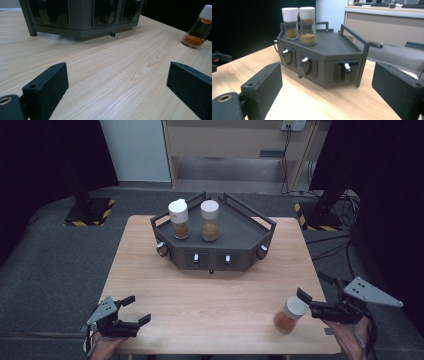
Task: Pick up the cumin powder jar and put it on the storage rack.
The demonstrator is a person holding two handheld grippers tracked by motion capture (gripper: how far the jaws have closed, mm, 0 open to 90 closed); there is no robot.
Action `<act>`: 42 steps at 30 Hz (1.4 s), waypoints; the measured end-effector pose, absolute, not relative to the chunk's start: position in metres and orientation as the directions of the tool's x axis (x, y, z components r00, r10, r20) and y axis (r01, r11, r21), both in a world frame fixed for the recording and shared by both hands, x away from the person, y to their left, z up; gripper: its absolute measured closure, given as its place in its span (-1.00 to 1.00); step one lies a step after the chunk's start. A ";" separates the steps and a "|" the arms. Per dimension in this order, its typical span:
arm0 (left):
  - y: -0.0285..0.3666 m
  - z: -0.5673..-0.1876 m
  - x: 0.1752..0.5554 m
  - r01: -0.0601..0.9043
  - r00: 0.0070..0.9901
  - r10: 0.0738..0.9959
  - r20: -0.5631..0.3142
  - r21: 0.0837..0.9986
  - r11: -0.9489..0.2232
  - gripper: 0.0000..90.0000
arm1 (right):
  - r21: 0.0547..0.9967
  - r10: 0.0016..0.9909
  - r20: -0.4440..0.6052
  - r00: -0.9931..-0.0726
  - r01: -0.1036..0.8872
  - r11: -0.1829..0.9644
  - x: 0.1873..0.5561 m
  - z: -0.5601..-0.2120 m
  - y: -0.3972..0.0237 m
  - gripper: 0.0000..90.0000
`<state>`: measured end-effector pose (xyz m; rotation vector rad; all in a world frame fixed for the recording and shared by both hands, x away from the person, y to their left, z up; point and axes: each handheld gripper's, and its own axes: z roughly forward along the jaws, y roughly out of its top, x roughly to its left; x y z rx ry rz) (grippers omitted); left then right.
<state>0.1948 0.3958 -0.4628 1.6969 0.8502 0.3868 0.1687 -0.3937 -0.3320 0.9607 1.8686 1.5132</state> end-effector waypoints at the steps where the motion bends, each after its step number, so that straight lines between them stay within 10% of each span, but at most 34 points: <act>1: 0.396 -0.463 0.195 0.334 0.685 0.708 -0.171 0.937 -0.097 -0.94 | 0.975 0.805 0.030 -0.592 0.194 0.106 0.167 -0.336 -0.395 -0.79; 42: 0.396 -0.463 0.195 0.334 0.682 0.712 -0.168 0.938 -0.099 -0.94 | 0.968 0.824 0.064 -0.564 0.237 0.087 0.157 -0.369 -0.397 -0.79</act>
